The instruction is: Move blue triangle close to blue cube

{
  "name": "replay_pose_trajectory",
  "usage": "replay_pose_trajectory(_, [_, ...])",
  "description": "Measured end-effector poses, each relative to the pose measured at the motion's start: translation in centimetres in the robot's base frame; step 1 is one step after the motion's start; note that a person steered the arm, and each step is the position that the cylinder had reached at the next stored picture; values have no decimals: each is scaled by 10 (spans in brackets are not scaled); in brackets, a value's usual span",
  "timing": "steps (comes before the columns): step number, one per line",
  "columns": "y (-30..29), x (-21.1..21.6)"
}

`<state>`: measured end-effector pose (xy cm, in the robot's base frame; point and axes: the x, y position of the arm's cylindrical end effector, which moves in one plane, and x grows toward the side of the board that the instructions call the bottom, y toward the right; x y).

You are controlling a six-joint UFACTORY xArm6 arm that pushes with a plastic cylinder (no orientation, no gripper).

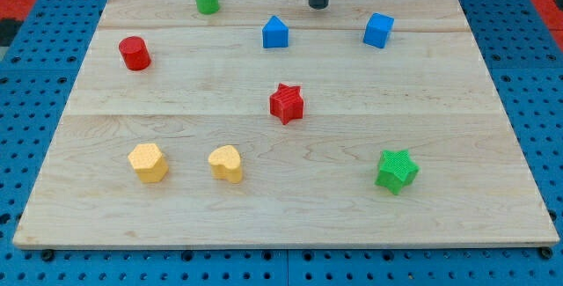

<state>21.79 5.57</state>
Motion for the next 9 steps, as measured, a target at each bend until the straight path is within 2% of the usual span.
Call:
replay_pose_trajectory(1, [-1,27])
replay_pose_trajectory(3, [-10,33])
replay_pose_trajectory(4, [-26,-3])
replay_pose_trajectory(5, [-76,32])
replay_pose_trajectory(6, [-44,44])
replay_pose_trajectory(7, [-66,75])
replay_pose_trajectory(9, [-144,70])
